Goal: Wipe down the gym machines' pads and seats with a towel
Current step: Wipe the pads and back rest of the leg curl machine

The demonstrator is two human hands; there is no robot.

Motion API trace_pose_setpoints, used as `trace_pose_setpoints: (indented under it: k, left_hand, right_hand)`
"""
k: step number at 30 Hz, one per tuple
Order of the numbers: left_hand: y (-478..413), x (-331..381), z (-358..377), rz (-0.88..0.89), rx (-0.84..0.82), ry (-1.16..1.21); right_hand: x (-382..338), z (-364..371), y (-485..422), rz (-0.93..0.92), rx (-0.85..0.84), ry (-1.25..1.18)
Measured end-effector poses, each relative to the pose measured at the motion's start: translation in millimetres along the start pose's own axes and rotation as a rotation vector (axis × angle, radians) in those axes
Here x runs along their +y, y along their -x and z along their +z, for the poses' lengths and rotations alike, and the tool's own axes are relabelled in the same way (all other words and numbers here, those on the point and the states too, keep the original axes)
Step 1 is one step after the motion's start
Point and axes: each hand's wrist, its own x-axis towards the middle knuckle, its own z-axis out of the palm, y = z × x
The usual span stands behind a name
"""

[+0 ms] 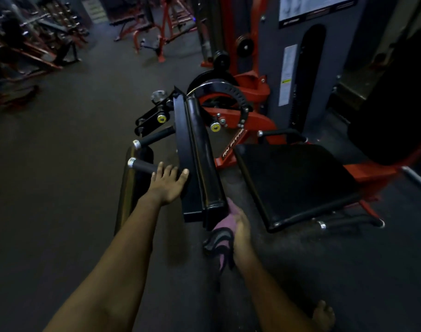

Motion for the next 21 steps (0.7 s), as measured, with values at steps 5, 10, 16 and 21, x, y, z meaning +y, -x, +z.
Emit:
trace_pose_setpoints:
  k: [5, 10, 16, 21]
  left_hand:
    - [-4, 1, -15, 0.063, -0.103, -0.113]
    - [0, 7, -18, 0.099, -0.116, -0.149]
    - [-20, -19, -4, 0.119, -0.092, -0.101]
    - [-15, -13, -5, 0.09, -0.099, -0.058]
  right_hand:
    - [53, 18, 54, -0.73, 0.35, 0.455]
    - [86, 38, 42, -0.85, 0.389, 0.702]
    - [97, 20, 28, -0.832, 0.356, 0.57]
    - [61, 45, 53, -1.03, 0.445, 0.495]
